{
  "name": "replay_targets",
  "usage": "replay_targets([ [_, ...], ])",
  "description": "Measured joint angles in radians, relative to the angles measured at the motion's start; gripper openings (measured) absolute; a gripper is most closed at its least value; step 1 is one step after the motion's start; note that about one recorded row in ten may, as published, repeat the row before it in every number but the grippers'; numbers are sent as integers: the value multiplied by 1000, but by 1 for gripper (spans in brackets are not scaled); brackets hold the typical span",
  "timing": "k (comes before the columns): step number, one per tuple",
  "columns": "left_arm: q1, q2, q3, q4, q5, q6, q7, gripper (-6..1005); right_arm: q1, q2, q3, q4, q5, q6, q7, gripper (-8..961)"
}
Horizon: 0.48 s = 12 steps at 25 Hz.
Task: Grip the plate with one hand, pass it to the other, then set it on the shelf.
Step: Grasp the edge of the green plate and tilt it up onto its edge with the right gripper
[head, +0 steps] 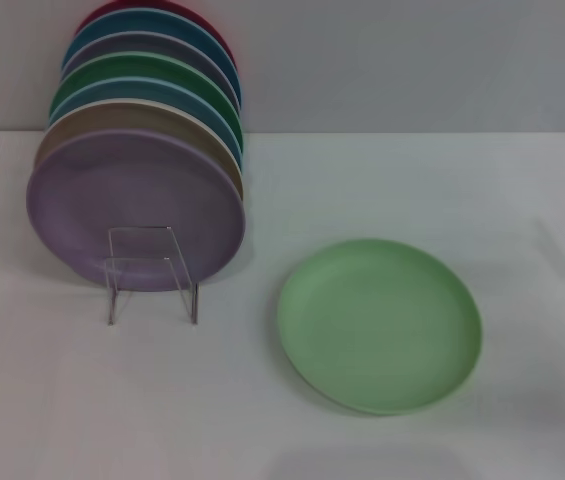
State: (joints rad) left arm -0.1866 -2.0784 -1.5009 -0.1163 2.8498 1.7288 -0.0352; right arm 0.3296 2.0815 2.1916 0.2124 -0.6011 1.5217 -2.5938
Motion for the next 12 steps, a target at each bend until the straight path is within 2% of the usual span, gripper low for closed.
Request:
replay_targets([
  [4, -7, 0, 1, 0, 0, -2, 0, 801, -12, 2, -24, 269, -146, -257, 252, 800],
  [7, -8, 0, 1, 0, -2, -3, 0, 801, -28, -3, -104, 501, -274, -456, 522, 800],
  [10, -9, 0, 1, 0, -4, -3, 0, 801, -47, -3, -156, 710, -447, -598, 743, 799],
  [12, -11, 0, 1, 0, -4, -4, 0, 801, -63, -3, -188, 844, -561, -641, 906, 799],
])
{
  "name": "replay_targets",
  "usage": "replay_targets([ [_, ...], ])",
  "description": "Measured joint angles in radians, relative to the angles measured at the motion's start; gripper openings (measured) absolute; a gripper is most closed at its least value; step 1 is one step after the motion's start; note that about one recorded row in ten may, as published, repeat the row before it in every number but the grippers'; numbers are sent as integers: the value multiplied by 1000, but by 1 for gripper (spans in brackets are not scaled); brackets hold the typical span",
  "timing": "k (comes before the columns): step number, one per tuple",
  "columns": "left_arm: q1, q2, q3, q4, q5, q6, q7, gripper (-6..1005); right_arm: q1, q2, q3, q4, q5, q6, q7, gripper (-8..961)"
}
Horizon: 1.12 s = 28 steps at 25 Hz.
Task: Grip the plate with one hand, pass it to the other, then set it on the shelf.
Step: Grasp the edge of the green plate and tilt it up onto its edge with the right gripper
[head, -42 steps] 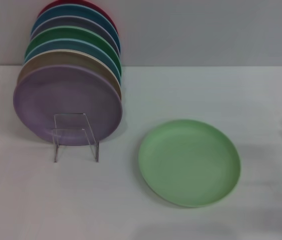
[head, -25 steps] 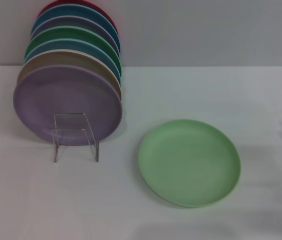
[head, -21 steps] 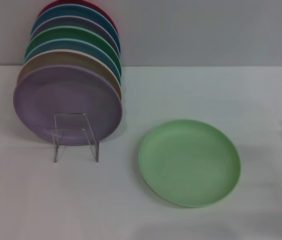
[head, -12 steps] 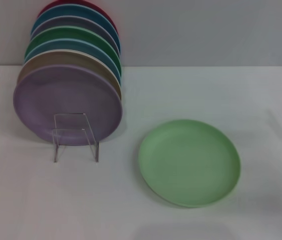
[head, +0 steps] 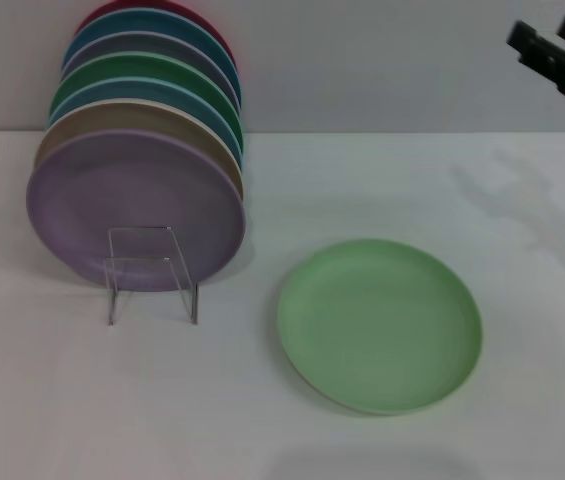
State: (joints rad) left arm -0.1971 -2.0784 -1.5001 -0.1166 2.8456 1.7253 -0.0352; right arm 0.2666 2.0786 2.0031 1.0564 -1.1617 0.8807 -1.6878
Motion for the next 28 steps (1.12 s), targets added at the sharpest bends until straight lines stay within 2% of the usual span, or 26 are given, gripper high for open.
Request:
replay_targets([
  [3, -2, 0, -1, 0, 0, -3, 1, 801, -21, -3, -20, 160, -195, -27, 293, 799],
  [7, -7, 0, -4, 0, 0, -12, 4, 801, -12, -7, -15, 373, -621, -10, 770, 798],
  [9, -9, 0, -4, 0, 0, -13, 4, 801, 10, -15, -12, 448, -824, 54, 986, 798],
  [12, -15, 0, -4, -1, 0, -14, 6, 801, 60, -32, 7, 505, -1013, 213, 1180, 797],
  [18, -26, 1, -7, -1, 0, -15, 8, 801, 126, -38, 89, 518, -1088, 459, 1270, 798],
  [24, -29, 2, -8, 0, -1, -15, 5, 801, 194, -60, 124, 504, -1227, 614, 1329, 798],
  [28, -29, 2, -8, 0, -1, -15, 1, 801, 242, -60, 113, 466, -1318, 666, 1348, 798],
])
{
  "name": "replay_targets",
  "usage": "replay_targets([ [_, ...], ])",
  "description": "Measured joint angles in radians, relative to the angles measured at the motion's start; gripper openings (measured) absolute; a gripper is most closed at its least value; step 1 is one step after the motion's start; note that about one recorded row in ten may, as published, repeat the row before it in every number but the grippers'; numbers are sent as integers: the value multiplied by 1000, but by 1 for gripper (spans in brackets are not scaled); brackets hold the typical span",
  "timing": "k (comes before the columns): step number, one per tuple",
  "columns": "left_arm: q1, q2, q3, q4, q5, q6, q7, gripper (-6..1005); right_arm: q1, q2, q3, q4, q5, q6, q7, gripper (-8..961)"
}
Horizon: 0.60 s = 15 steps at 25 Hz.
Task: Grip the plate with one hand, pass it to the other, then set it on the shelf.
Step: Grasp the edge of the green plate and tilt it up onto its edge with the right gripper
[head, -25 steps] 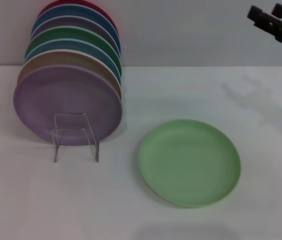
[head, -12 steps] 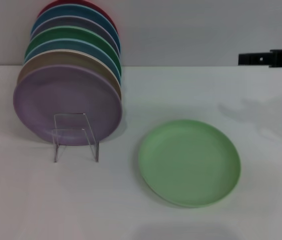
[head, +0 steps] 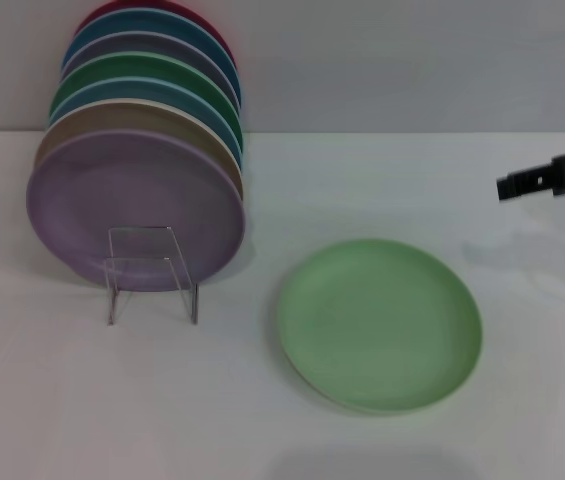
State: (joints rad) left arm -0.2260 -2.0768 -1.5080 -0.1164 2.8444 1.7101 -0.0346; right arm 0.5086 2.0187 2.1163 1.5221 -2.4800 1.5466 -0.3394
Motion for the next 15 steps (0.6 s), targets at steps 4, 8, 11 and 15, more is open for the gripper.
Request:
replay_targets([
  [4, 0, -1, 0, 0, 0, -5, 0, 801, 36, 5, -16, -93, -59, 7, 1, 798],
  [8, 1, -2, 3, 0, 0, -9, -1, 801, 75, 4, -37, -209, -66, -7, -10, 798],
  [11, 1, -2, 7, 1, 0, -10, -1, 801, 93, 2, -63, -257, -68, -26, -14, 798],
  [15, 1, -2, 8, 2, 3, -11, -1, 801, 114, 2, -102, -315, -78, -49, -15, 798],
])
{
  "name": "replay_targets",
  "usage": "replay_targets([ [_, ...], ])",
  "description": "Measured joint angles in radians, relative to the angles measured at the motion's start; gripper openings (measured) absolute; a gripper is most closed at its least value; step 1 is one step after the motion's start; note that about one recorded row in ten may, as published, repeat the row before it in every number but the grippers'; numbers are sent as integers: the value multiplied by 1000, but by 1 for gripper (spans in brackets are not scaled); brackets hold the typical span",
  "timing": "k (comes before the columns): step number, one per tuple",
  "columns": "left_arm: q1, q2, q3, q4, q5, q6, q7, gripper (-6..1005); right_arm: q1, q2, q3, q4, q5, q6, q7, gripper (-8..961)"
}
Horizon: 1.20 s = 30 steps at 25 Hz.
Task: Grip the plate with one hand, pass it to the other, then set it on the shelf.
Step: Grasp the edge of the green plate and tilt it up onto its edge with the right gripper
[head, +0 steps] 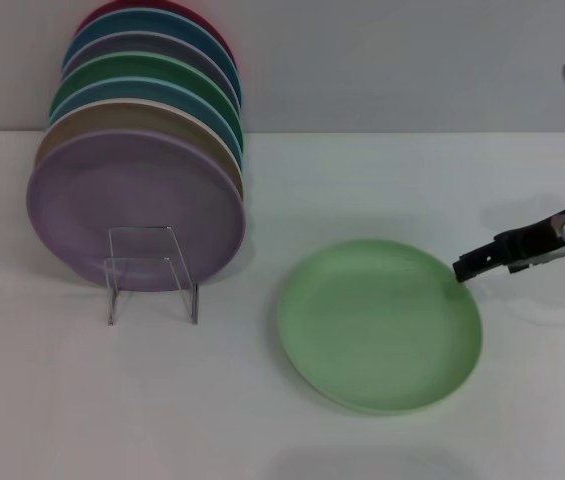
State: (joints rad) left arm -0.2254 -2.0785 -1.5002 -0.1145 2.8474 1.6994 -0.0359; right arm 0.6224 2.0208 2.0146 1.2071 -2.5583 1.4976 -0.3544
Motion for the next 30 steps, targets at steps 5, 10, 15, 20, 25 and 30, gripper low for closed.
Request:
replay_targets([
  [5, -1, 0, 0, -1, 2, -3, -1, 801, 12, 0, -18, -43, -2, -23, 0, 797],
  [10, -2, 0, 0, -2, 3, -7, -1, 800, 20, 0, -37, -77, -3, -44, 0, 797],
  [15, -3, 0, 0, -2, 3, -9, -1, 800, 36, 0, -60, -131, -3, -70, 0, 797],
  [20, -3, 0, 0, -2, 3, -9, -1, 800, 43, 0, -77, -158, -4, -82, 0, 797],
  [25, -3, 0, 1, -2, 3, -9, -1, 800, 50, -2, -78, -183, -4, -90, 0, 797],
  [30, -3, 0, 1, 0, 3, -10, -1, 800, 55, -2, -80, -205, -4, -106, 0, 796],
])
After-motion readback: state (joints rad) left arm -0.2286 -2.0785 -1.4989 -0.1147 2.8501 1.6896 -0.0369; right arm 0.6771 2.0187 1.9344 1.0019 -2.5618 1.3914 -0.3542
